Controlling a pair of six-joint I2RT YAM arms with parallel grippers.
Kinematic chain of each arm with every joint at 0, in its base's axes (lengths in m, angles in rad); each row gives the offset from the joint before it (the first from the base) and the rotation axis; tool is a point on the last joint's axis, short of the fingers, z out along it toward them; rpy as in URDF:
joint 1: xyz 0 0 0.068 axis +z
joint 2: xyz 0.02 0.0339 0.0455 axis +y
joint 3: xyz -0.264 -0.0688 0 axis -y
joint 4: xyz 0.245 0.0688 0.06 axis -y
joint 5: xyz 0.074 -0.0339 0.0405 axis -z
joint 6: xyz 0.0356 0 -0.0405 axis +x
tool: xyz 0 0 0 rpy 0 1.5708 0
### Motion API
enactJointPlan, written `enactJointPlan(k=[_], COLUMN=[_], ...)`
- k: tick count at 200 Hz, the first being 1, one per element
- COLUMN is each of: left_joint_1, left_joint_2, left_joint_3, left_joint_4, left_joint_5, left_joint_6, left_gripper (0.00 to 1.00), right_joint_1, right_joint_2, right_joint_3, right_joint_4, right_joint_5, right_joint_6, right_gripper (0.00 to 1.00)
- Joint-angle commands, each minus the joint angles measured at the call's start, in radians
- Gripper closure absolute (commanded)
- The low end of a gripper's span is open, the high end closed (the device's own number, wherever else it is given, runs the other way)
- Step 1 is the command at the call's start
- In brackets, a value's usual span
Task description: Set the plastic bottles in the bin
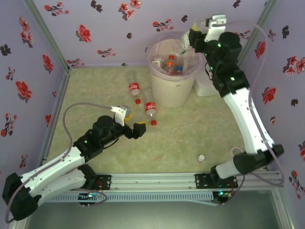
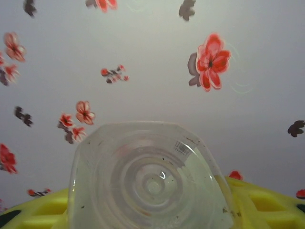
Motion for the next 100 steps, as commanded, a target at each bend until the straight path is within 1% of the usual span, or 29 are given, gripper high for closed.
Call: enactJointPlan(k=[1,21,41,65,80,100], left_joint_1=[-0.003,-0.004,-0.003,-0.003,-0.003,-0.003], left_joint_2=[-0.020,-0.023,-0.026,-0.042,-0.049,-0.045], left_joint_3=[0.009,0.008,0.012,0.014,0.009,0.004], left_joint_4=[-0.021,-0.027,-0.048,-0.072,-0.071,-0.068], left_joint_5=[-0.027,-0.032,-0.034,-0.039,-0.047,-0.051], left_joint_6=[-0.019,-0.029,-0.030,-0.024,-0.023,-0.027], left_gripper=[0.00,0.00,0.00,0.00,0.00,0.00], right_joint_1=[-0.007,-0.006,-0.006,-0.007,-0.007,-0.006], right_joint_2=[0.119,0.209,0.272,0.344,0.390,0.463], right_joint_3=[0.086,0.147,0.148,0.171,0.202,0.276], right_joint_4=[0.026,0.003,0.035,0.028,-0.011,-0.105], right_joint_5=[-0.008,-0.061,-0.082,-0.123,-0.141,-0.160], right_joint_6=[-0.059,-0.037,-0.011,0.017,0.029,0.032], right_gripper=[0.91,0.91,0.91,0.91,0.91,0.91])
